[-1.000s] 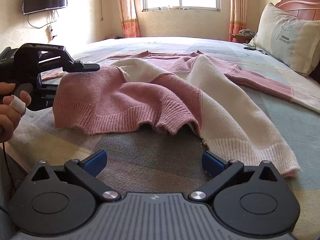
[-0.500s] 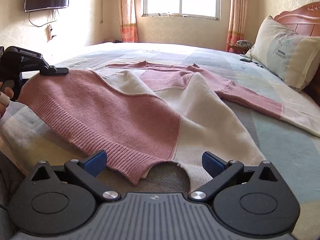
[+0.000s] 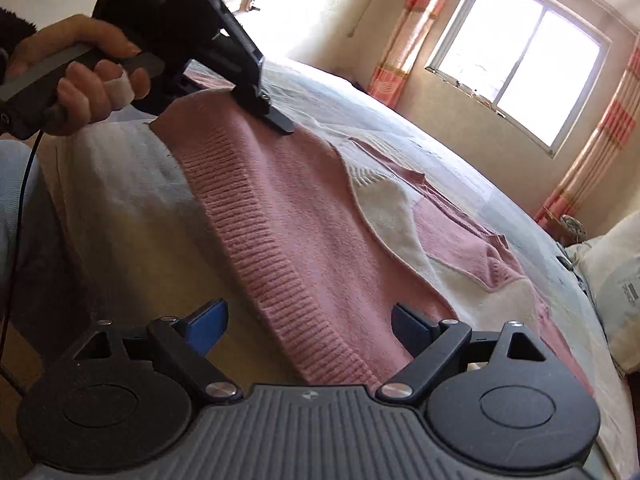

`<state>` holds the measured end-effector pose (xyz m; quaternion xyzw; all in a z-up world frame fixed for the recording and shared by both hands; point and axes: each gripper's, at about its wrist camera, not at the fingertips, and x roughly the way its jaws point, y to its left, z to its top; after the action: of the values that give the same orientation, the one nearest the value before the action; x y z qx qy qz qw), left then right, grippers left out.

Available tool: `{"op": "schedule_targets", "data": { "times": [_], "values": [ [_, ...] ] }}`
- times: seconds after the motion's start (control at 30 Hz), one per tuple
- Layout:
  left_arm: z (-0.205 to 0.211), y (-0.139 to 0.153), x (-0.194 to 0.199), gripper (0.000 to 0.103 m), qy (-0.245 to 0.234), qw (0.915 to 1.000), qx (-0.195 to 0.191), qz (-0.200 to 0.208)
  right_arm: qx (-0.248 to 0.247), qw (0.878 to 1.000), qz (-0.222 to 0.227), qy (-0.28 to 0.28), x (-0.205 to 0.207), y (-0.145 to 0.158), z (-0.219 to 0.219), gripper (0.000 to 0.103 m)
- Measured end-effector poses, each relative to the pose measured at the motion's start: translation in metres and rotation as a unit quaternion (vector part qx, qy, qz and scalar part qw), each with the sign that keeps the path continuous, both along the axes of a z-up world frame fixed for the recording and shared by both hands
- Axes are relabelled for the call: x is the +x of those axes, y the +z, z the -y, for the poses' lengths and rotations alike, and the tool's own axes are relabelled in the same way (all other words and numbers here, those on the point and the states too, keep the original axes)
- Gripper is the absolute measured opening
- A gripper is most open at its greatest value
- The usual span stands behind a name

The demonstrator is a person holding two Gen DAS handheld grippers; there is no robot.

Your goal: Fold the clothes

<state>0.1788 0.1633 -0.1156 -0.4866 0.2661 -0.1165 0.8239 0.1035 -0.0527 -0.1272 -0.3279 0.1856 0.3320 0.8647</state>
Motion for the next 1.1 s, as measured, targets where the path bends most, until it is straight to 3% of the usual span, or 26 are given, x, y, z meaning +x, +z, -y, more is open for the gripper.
{"op": "schedule_targets", "data": {
  "times": [0.1,0.13,0.2,0.27,0.37,0.4,0.43,0.47,0.63,0.73,0.8,0.9,1.03,1.1],
  "values": [
    [-0.002,0.004,0.0,0.003,-0.006,1.0,0.003,0.001,-0.042,0.996,0.073,0.004,-0.003,-0.01,-0.031,0.09],
    [-0.003,0.005,0.0,0.003,-0.009,1.0,0.004,0.002,-0.056,0.994,0.089,-0.003,-0.001,-0.013,-0.033,0.084],
    [-0.005,0.007,0.0,0.003,-0.013,0.9999,0.006,0.003,-0.083,0.991,0.103,-0.028,0.004,-0.017,-0.024,0.074],
    [-0.006,0.009,-0.001,0.003,-0.017,0.9998,0.008,0.004,-0.11,0.986,0.117,-0.053,0.01,-0.022,-0.015,0.071],
    [-0.012,0.0,-0.004,0.003,-0.013,0.9999,0.002,-0.009,-0.145,0.978,0.114,-0.099,0.025,-0.027,0.012,0.059],
    [-0.013,-0.003,-0.005,0.003,-0.012,0.9998,-0.002,-0.013,-0.147,0.977,0.103,-0.111,0.031,-0.028,0.021,0.043],
    [-0.013,-0.003,-0.006,0.003,-0.011,0.9999,-0.002,-0.012,-0.144,0.979,0.087,-0.118,0.036,-0.026,0.03,0.012],
    [-0.013,-0.001,-0.008,0.003,-0.009,0.9999,0.002,-0.009,-0.131,0.982,0.064,-0.118,0.041,-0.022,0.036,0.01],
    [-0.021,0.017,-0.021,0.003,-0.006,0.9995,0.03,-0.004,-0.052,0.996,0.004,-0.068,0.035,0.022,0.038,0.009],
    [-0.029,0.02,-0.027,0.003,-0.011,0.9988,0.043,-0.018,-0.034,0.999,-0.018,-0.035,0.027,0.039,0.03,0.009],
    [-0.032,0.016,-0.029,0.003,-0.021,0.9979,0.04,-0.045,-0.043,0.998,-0.042,-0.022,0.027,0.038,0.024,0.009],
    [-0.034,0.019,-0.038,0.004,-0.026,0.9939,0.079,-0.072,-0.063,0.993,-0.098,-0.018,0.03,0.026,0.027,0.013],
    [-0.047,0.046,-0.058,0.01,-0.003,0.9915,0.121,-0.047,-0.03,0.988,-0.151,-0.01,0.025,0.026,0.051,0.027],
    [-0.052,0.06,-0.055,0.019,0.005,0.9895,0.141,-0.03,0.006,0.986,-0.166,-0.022,0.021,0.035,0.065,0.032]
  ]
}}
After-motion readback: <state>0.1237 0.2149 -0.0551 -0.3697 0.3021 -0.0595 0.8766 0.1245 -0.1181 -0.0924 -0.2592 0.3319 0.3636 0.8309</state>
